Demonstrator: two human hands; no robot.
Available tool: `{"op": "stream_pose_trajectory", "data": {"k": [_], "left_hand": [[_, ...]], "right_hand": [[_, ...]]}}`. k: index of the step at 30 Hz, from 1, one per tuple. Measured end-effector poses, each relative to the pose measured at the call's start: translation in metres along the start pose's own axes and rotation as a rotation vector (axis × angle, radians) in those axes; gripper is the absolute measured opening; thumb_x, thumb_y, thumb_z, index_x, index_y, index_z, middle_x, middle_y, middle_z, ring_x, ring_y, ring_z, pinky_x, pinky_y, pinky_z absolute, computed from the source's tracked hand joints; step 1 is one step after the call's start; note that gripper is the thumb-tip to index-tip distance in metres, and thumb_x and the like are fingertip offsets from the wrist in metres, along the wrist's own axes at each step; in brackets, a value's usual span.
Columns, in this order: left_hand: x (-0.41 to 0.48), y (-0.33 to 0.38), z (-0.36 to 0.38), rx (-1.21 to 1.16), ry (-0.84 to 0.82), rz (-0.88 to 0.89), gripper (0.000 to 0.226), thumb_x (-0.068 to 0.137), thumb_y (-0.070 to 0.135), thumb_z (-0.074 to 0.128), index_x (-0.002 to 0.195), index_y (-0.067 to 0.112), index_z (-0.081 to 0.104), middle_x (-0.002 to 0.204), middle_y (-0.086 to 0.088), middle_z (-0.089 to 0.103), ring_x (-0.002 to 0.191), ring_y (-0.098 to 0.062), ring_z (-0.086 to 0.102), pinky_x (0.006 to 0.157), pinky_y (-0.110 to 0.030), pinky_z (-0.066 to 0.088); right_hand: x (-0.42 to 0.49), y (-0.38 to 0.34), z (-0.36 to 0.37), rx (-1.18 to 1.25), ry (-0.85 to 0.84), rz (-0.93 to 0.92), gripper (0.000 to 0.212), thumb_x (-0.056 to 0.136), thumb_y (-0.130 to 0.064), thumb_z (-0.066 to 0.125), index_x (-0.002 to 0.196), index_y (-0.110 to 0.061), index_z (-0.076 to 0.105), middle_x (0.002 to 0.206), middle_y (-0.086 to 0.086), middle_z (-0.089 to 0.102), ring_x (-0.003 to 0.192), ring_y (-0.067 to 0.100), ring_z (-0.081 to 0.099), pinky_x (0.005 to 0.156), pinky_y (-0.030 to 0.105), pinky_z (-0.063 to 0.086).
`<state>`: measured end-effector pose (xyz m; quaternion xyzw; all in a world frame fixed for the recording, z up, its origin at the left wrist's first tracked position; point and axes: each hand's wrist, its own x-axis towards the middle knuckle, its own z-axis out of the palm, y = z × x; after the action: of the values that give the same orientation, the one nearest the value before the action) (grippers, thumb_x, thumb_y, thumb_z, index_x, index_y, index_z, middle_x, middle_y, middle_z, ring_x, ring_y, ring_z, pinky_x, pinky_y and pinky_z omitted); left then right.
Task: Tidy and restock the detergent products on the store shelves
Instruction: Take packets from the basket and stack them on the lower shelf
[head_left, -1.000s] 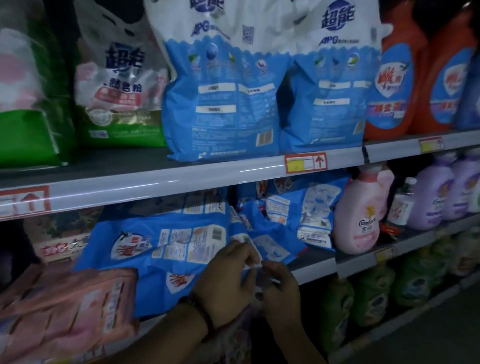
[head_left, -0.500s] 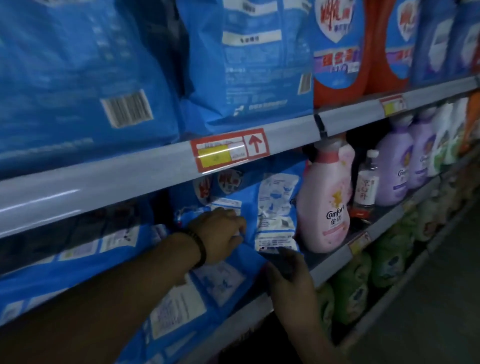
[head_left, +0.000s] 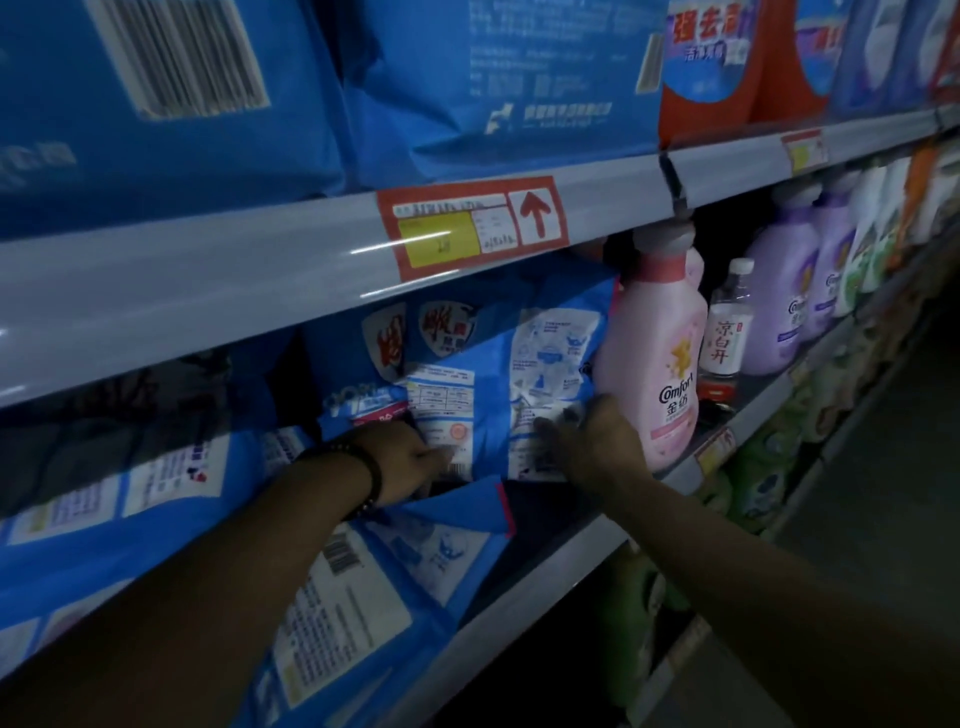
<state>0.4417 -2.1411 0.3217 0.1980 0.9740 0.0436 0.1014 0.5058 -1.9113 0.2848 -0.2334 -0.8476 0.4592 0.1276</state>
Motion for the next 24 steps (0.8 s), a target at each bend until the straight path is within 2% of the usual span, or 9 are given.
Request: {"op": "stream_pose_trajectory", "data": {"k": [3, 6, 10, 12, 14, 17, 19, 21, 24], "left_hand": [[-0.001, -0.003, -0.001, 0.070, -0.034, 0.060, 0.053, 0.099, 0.061, 0.051, 0.066, 0.023, 0.068, 0.078, 0.007, 0.068, 0.076, -0.010, 0.060, 0.073, -0.026, 0.048], [-0.006, -0.005, 0.001, 0.138, -0.082, 0.110, 0.025, 0.098, 0.025, 0.055, 0.079, 0.029, 0.070, 0.083, 0.017, 0.063, 0.086, -0.011, 0.057, 0.074, -0.020, 0.039], [-0.021, -0.013, 0.004, 0.171, 0.061, 0.237, 0.038, 0.090, 0.006, 0.054, 0.061, 0.032, 0.053, 0.066, 0.018, 0.051, 0.082, -0.011, 0.057, 0.070, -0.020, 0.036], [-0.024, -0.014, 0.008, 0.089, 0.061, 0.338, 0.032, 0.091, 0.002, 0.054, 0.072, 0.025, 0.064, 0.076, 0.010, 0.064, 0.085, -0.012, 0.062, 0.071, -0.023, 0.045], [-0.020, -0.019, 0.012, 0.000, -0.011, 0.401, 0.021, 0.093, -0.003, 0.056, 0.097, 0.009, 0.074, 0.100, -0.004, 0.076, 0.097, -0.017, 0.069, 0.086, -0.035, 0.056], [-0.017, -0.022, 0.013, -0.055, -0.057, 0.437, 0.022, 0.091, -0.010, 0.056, 0.097, 0.001, 0.074, 0.103, -0.001, 0.077, 0.090, -0.008, 0.068, 0.082, -0.026, 0.058], [-0.024, -0.020, 0.008, -0.119, -0.077, 0.466, 0.030, 0.093, -0.010, 0.055, 0.085, 0.010, 0.077, 0.091, 0.020, 0.075, 0.078, 0.006, 0.063, 0.070, -0.012, 0.049], [-0.031, -0.018, 0.002, -0.228, -0.109, 0.476, 0.040, 0.095, -0.003, 0.056, 0.085, 0.027, 0.080, 0.088, 0.030, 0.073, 0.083, 0.008, 0.066, 0.076, -0.012, 0.051], [-0.038, -0.015, -0.006, -0.423, -0.109, 0.405, 0.051, 0.093, 0.000, 0.055, 0.080, 0.045, 0.076, 0.075, 0.032, 0.071, 0.077, 0.011, 0.065, 0.076, -0.011, 0.050]], "right_hand": [[0.008, -0.002, 0.002, 0.050, 0.029, 0.051, 0.071, 0.089, -0.048, 0.079, 0.132, -0.004, 0.044, 0.132, 0.016, 0.062, 0.121, 0.037, 0.062, 0.101, 0.046, 0.050], [0.011, -0.003, 0.003, 0.037, 0.031, 0.098, 0.087, 0.080, -0.050, 0.086, 0.139, -0.002, 0.044, 0.131, 0.018, 0.062, 0.118, 0.037, 0.064, 0.100, 0.044, 0.054], [0.009, -0.009, -0.003, 0.305, -0.088, 0.195, 0.090, 0.031, -0.039, 0.105, 0.109, -0.007, 0.072, 0.100, 0.012, 0.080, 0.086, 0.034, 0.078, 0.083, 0.052, 0.066], [0.002, -0.011, -0.003, 0.519, -0.139, 0.190, 0.070, 0.046, -0.021, 0.105, 0.107, -0.007, 0.075, 0.093, 0.015, 0.082, 0.084, 0.041, 0.079, 0.079, 0.062, 0.065], [-0.004, -0.014, -0.007, 0.652, -0.146, 0.163, 0.052, 0.066, -0.014, 0.099, 0.110, -0.005, 0.074, 0.096, 0.016, 0.082, 0.095, 0.046, 0.077, 0.085, 0.068, 0.060], [-0.004, -0.024, -0.011, 0.669, -0.204, 0.156, 0.056, 0.073, -0.029, 0.095, 0.120, -0.008, 0.074, 0.108, 0.015, 0.081, 0.100, 0.042, 0.077, 0.091, 0.058, 0.062], [-0.002, -0.032, -0.006, 0.555, -0.220, 0.127, 0.076, 0.063, -0.050, 0.092, 0.127, -0.015, 0.071, 0.116, 0.009, 0.080, 0.100, 0.035, 0.078, 0.091, 0.050, 0.063], [0.000, -0.040, -0.001, 0.398, -0.190, 0.068, 0.096, 0.052, -0.066, 0.082, 0.131, -0.014, 0.065, 0.117, 0.009, 0.077, 0.100, 0.033, 0.076, 0.093, 0.052, 0.063], [-0.007, -0.057, -0.004, 0.278, -0.086, -0.065, 0.081, 0.073, -0.069, 0.072, 0.126, -0.009, 0.065, 0.116, 0.012, 0.074, 0.100, 0.032, 0.073, 0.095, 0.054, 0.061]]}}
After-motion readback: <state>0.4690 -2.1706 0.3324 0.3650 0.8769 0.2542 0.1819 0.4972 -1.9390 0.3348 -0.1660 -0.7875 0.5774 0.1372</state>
